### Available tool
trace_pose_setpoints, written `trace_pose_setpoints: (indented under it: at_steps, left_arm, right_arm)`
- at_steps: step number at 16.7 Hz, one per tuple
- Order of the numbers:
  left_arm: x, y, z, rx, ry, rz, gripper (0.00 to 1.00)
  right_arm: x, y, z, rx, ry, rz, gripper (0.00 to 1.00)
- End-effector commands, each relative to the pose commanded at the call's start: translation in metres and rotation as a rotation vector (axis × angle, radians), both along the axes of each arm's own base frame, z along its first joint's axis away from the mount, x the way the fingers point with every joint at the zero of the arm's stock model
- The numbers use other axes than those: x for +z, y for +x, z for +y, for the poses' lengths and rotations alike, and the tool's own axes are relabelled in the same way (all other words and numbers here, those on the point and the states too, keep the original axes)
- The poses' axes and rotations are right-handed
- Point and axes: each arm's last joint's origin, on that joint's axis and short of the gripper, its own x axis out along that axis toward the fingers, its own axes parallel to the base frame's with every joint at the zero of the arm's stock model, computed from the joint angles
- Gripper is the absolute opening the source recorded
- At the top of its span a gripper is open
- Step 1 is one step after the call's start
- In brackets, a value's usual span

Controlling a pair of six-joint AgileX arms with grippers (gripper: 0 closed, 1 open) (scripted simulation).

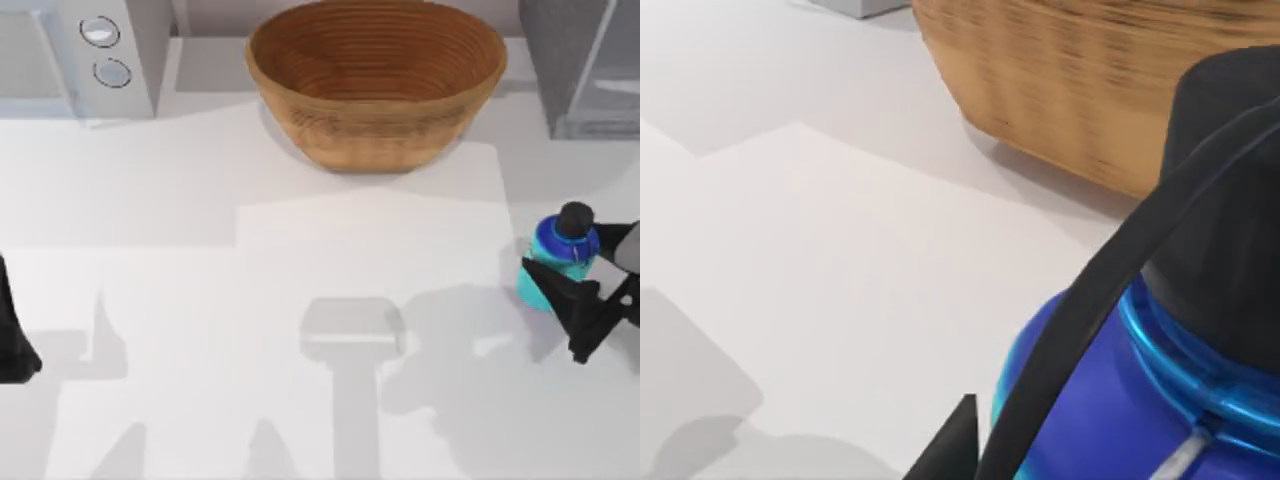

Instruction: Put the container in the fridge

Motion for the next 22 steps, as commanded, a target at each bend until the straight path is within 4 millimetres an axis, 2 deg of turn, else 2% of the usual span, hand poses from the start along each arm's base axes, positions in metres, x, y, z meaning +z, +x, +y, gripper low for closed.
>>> trace_pose_setpoints:
  at_steps: [8, 15, 19, 22]
  left_arm:
    - [0.0, 0.0, 0.0, 0.0, 0.0, 0.0, 1.0]
    - [0.0, 0.0, 0.0, 0.0, 0.0, 0.0, 1.0]
    - [0.0, 0.0, 0.0, 0.0, 0.0, 0.0, 1.0]
    - [0.0, 0.0, 0.0, 0.0, 0.0, 0.0, 1.0]
  right_arm:
    - [0.017, -0.009, -0.037, -0.001, 0.01, -0.001, 0.01]
    - [0.022, -0.009, -0.035, -0.006, 0.008, -0.005, 0.01]
    - [0.045, -0.02, -0.031, -0.078, -0.004, -0.033, 0.01]
    - [0.068, -0.038, -0.028, -0.181, -0.01, -0.066, 0.01]
